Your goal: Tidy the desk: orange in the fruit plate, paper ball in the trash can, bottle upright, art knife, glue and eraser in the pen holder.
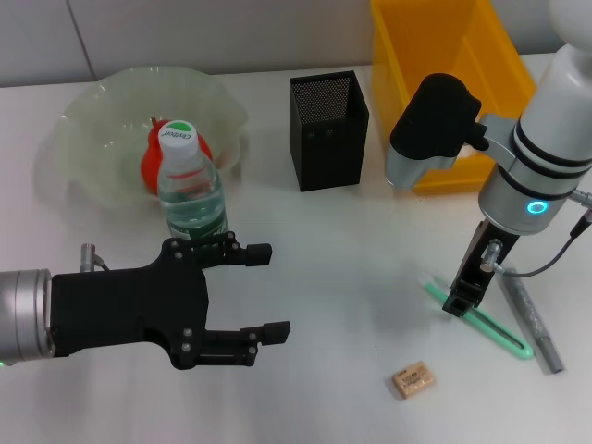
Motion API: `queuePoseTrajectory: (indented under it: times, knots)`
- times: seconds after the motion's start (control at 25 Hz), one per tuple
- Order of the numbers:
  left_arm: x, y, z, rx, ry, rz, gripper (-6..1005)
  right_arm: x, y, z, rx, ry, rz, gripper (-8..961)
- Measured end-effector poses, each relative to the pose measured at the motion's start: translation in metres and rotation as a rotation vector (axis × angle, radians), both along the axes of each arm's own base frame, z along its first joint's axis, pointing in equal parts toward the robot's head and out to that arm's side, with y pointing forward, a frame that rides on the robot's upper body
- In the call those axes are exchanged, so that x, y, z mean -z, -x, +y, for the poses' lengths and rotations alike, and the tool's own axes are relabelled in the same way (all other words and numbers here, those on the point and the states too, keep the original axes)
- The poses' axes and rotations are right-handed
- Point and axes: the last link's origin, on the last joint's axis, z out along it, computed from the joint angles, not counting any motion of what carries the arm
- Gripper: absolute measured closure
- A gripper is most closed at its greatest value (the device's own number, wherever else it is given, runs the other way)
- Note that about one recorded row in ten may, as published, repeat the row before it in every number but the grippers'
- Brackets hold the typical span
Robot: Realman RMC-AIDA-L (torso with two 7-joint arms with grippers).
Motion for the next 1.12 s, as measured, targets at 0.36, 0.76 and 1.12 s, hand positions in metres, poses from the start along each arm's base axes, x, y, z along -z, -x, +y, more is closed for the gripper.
queuePoseTrajectory:
  times: [0.36,0.76,1.12]
  knots:
    - [0.0001,0.0008,-0.0006,-0.001,-0.001,0.0,189,0.0002,0.0016,0.0008,0.003,-0.006,-0.001,672]
    - [0.0,0.0003,-0.0009,0.003,0.001,-0.001,189,0.0004,0.0012,0.0004,0.006,-0.005,-0.001,754]
    - [0.0,0.0,-0.0008,0.006,0.001,-0.001,189,0.0032,0.0014,-0.0012,0.002,0.004,-0.017,755]
